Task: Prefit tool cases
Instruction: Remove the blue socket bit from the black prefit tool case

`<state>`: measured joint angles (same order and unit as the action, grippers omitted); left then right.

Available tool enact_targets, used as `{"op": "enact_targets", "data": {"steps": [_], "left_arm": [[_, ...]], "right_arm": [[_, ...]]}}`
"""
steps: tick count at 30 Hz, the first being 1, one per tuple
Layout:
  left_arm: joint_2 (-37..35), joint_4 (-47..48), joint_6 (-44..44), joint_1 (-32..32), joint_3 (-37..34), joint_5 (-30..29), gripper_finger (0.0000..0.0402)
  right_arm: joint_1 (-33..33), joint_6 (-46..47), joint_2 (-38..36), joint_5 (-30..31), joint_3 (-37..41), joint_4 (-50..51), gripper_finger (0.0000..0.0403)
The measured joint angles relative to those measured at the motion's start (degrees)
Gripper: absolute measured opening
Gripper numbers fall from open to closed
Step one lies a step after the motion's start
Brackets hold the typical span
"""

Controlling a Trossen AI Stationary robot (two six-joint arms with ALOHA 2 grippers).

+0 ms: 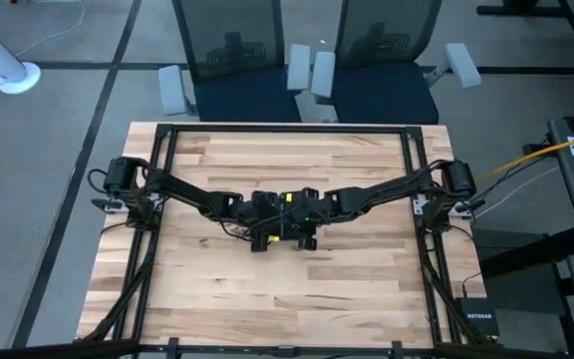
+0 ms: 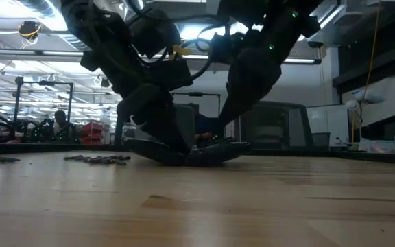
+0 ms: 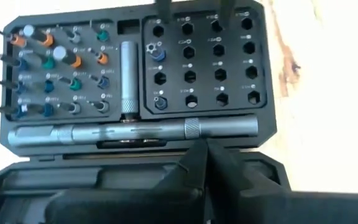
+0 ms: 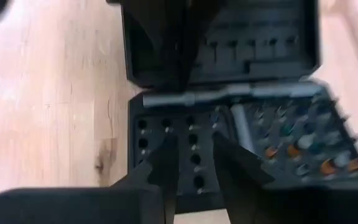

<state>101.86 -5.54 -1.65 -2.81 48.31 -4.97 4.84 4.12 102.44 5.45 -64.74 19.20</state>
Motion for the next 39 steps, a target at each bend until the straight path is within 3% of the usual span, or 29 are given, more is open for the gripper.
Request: {"op": "enact_targets", "data": {"steps": [10,16,39], "left_arm": [[-0.4,-2.6,-3.3,-0.3,2.3,0.1,0.0],[-0.5,-2.6,-5.0,-0.3,3.1,0.1,0.0],[-0.6,-2.4,-4.4,0.2,3.2,-1.7,0.0]], "right_arm": [[-3.8,-5.2,0.6,-0.1,0.1,3.1,0.0103],[-7.0,-9.3,0.9,-5.8,0.1,3.2,0.0103],[-6.7,-13.6,5.3,-9.6,0.1,1.5,0.0103]]}}
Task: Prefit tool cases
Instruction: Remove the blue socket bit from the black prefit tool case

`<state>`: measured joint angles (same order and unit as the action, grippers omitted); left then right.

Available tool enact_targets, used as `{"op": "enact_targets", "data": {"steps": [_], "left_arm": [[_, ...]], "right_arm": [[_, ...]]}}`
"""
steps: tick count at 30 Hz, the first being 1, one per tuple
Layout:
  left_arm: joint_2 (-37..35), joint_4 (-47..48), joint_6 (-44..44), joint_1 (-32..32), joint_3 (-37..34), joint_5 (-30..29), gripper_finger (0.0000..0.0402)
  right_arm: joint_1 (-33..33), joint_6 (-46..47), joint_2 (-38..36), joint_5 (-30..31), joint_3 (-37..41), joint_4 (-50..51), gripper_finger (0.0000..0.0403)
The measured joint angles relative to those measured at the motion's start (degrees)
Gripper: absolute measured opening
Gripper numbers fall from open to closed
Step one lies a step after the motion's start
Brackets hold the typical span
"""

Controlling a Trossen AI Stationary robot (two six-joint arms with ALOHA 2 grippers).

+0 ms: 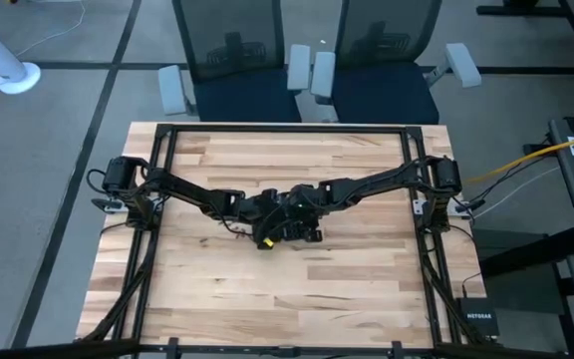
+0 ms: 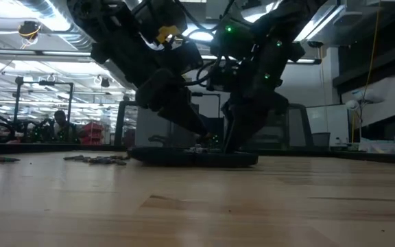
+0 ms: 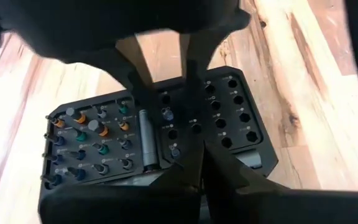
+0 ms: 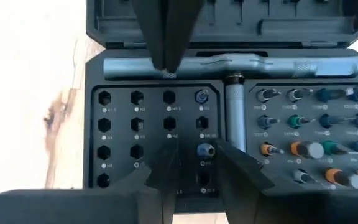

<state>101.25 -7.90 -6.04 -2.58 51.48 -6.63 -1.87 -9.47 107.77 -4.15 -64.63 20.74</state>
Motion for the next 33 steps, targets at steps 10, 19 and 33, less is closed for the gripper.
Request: {"op": "enact_targets", "data": {"steps": [10,19,33], "left_arm": [[0.0,-0.1,1.7,0.0,0.1,-0.3,0.0],[0.0,0.3,2.2,-0.8,0.1,-0.4,0.0],[0.0,-0.6,3.2,-1.1,-0.4,-0.5,0.0]], "right_arm": [[0.0,0.7,0.5,1.2,-0.1,-0.7,0.0017],[0.0,7.8,-1.5,-1.1,0.1,-0.1,0.0004],[-0.4,13.3,-2.9,-1.5,-0.5,0.0,0.0001]]}}
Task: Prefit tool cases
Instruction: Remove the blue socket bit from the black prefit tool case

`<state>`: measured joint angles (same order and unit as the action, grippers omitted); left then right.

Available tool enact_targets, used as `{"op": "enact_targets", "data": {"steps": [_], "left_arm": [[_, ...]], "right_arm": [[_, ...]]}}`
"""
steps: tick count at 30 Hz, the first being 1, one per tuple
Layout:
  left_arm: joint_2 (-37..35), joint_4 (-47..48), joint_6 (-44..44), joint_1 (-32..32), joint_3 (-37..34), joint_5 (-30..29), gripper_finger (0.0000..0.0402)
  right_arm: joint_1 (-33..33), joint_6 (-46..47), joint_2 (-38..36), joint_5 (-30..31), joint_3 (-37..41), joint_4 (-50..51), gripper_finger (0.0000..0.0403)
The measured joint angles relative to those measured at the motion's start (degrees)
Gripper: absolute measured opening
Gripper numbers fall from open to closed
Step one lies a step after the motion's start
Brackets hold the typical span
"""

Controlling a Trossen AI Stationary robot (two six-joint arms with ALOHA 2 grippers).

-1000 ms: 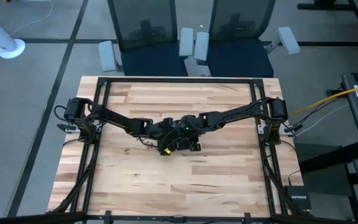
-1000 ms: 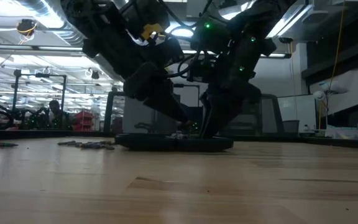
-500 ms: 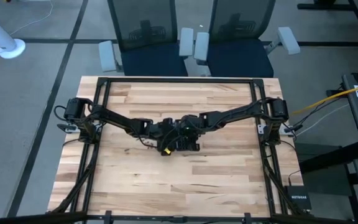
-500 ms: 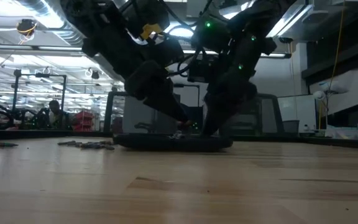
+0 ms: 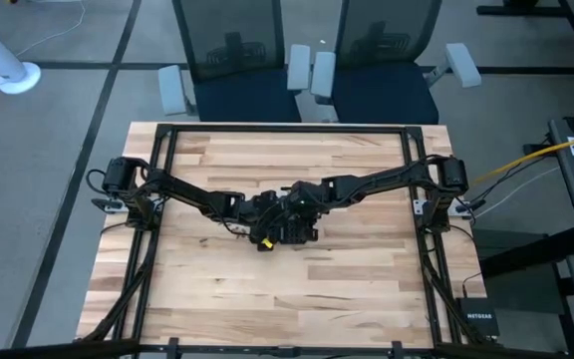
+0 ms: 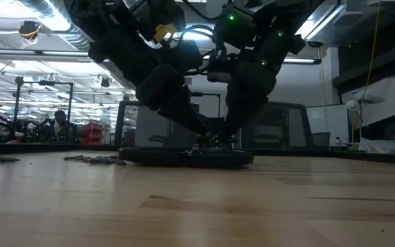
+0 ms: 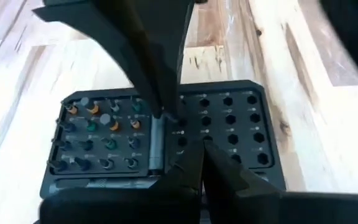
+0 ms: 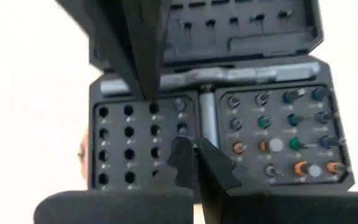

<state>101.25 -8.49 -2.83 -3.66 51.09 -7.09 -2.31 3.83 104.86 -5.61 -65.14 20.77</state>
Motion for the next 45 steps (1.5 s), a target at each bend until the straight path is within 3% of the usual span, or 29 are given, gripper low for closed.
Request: {"op": "enact_targets", "data": {"steps": [6,9,13,19,24,29,34,39,45], "left_arm": [[-4.9,5.9,1.4,-1.2,0.0,0.1,0.0],[-11.7,17.5,1.2,-2.3,0.0,-1.1,0.0],[-22.7,35.1,3.9,-5.1,0.0,-9.7,0.0],[-38.6,48.1,18.1,-9.2,-3.7,-21.9,0.0],[-47.5,48.6,30.4,-12.0,-8.2,-24.3,0.0],[-48.7,48.6,31.6,-13.6,-9.0,-26.7,0.0],[-47.9,48.6,31.6,-13.7,-9.0,-26.8,0.0],[-47.7,48.2,32.1,-13.7,-9.0,-26.8,0.0],[-47.7,47.8,26.8,-13.7,-9.0,-26.8,0.0]], "right_arm": [[-0.4,2.1,-2.5,-1.0,-0.1,-2.4,0.0001],[-0.3,4.1,-2.5,-1.0,-0.1,-5.5,0.0001],[-0.3,8.9,-1.4,1.3,-0.2,-17.1,0.0],[-0.6,13.9,5.1,5.8,-5.2,-25.1,0.0],[-3.6,15.3,14.0,6.3,-16.8,-22.9,0.0],[-6.4,15.4,23.2,0.7,-30.8,-13.4,0.0],[-6.7,15.5,27.7,-2.6,-37.9,-9.1,0.0017],[-6.8,15.1,27.7,-3.0,-38.4,-7.1,0.0076],[-6.9,14.9,27.7,-3.5,-38.4,-5.7,0.0158]]}}
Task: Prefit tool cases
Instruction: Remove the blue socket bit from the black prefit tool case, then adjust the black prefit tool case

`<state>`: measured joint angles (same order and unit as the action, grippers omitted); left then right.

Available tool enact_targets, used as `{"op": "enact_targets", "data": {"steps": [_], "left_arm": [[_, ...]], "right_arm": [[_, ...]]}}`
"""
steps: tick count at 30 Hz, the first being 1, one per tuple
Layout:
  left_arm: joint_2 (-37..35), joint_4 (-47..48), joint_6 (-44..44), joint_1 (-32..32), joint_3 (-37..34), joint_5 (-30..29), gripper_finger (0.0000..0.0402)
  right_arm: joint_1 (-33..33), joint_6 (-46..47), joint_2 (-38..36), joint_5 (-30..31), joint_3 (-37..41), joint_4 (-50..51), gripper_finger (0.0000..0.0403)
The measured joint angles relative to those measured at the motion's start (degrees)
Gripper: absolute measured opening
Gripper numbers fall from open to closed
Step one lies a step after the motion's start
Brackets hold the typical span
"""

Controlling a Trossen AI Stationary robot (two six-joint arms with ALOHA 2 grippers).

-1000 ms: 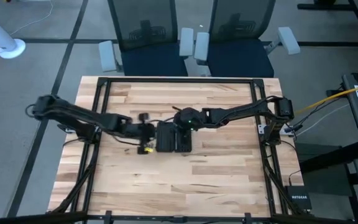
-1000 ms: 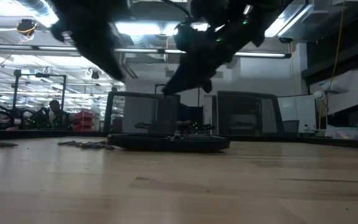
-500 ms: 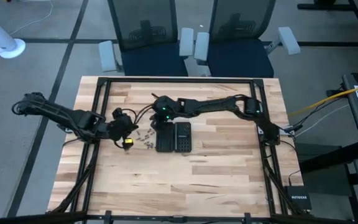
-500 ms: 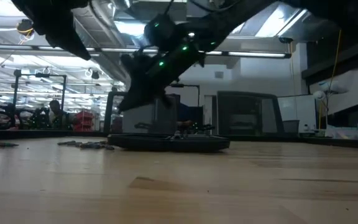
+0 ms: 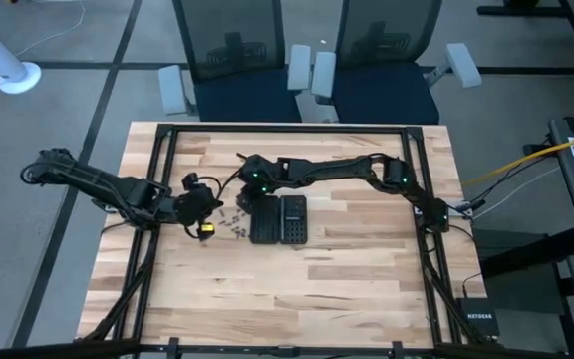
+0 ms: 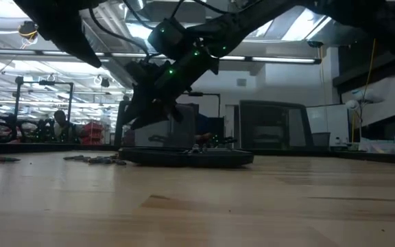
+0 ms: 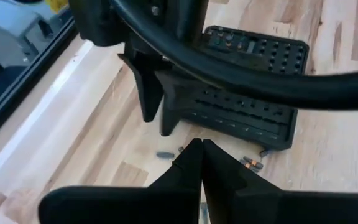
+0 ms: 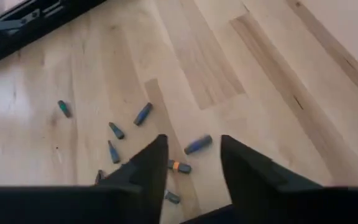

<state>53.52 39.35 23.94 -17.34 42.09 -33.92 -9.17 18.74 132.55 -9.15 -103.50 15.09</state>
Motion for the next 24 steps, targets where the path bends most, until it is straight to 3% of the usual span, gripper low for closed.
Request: {"op": "enact_targets", "data": {"steps": [3,8,12,16,24], "left_arm": [[0.2,-2.0,-1.5,0.0,-1.1,0.0,0.0],[4.7,-4.2,1.4,2.1,-5.1,1.5,0.0],[12.5,-7.7,0.6,5.4,-6.1,5.0,0.0],[19.6,-16.2,-4.8,9.5,-4.4,9.0,0.0],[31.8,-17.0,-5.3,20.0,1.5,15.8,0.0]], "right_arm": [[-0.3,-3.4,-1.0,-3.5,0.0,3.4,0.0181],[-1.5,-13.5,-8.0,8.0,0.0,20.2,0.0168],[-4.1,-17.8,-14.1,14.5,0.0,31.4,0.0122],[-7.2,-19.5,-19.7,14.0,0.0,39.7,0.0023],[-8.1,-20.6,-28.2,20.3,0.0,53.8,0.0003]]}}
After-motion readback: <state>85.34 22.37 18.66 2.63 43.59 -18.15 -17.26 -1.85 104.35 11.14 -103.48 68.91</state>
